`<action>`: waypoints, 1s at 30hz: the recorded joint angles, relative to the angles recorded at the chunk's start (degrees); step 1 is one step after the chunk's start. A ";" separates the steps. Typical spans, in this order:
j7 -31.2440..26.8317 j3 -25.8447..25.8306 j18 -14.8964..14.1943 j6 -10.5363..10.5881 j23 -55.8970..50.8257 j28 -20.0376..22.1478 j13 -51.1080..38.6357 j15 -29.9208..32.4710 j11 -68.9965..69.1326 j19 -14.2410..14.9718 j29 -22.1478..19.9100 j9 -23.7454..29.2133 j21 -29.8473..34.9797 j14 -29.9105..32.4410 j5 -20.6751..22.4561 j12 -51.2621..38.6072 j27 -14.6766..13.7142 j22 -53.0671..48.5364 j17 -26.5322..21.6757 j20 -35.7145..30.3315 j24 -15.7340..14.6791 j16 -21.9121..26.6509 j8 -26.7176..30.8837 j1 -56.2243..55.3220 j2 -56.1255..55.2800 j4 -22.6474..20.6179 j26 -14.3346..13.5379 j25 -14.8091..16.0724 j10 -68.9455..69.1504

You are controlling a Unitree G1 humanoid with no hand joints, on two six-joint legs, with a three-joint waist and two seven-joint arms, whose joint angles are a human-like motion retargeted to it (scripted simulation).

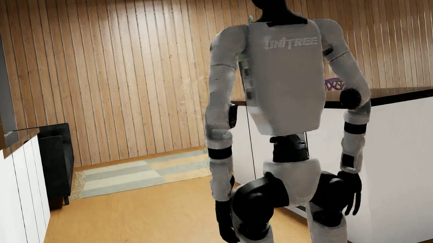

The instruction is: Circle the counter

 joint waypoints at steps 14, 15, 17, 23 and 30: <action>0.00 -14.41 0.00 1.10 2.09 0.00 5.42 -5.23 28.60 0.00 0.00 6.16 -1.05 -19.79 -2.98 -6.11 0.00 -12.51 -0.92 1.30 0.00 2.41 0.00 19.13 -35.44 1.62 0.00 0.00 -3.09; 0.00 -15.15 0.00 0.95 2.99 0.00 5.53 -5.01 26.17 0.00 0.00 6.09 -0.53 -20.56 -3.30 -6.98 0.00 -11.85 -0.83 1.02 0.00 2.45 0.00 21.02 -36.84 1.82 0.00 0.00 -3.24; 0.00 -16.80 0.00 1.19 4.31 0.00 5.71 -6.43 26.19 0.00 0.00 5.90 0.68 -19.82 -3.73 -7.63 0.00 -11.37 -0.96 0.09 0.00 2.26 0.00 24.63 -38.82 2.96 0.00 0.00 -3.24; 0.00 -15.37 0.00 2.25 6.14 0.00 4.66 -14.95 38.54 0.00 0.00 5.20 0.23 16.10 0.87 -2.16 0.00 0.44 -0.49 -3.76 0.00 0.93 0.00 12.39 -31.02 6.88 0.00 0.00 32.92; 0.00 4.36 0.00 -2.67 -8.28 0.00 0.68 -18.85 18.03 0.00 0.00 6.93 -2.61 21.22 1.68 4.51 0.00 0.65 -1.83 -2.30 0.00 2.10 0.00 -21.06 3.22 4.75 0.00 0.00 15.75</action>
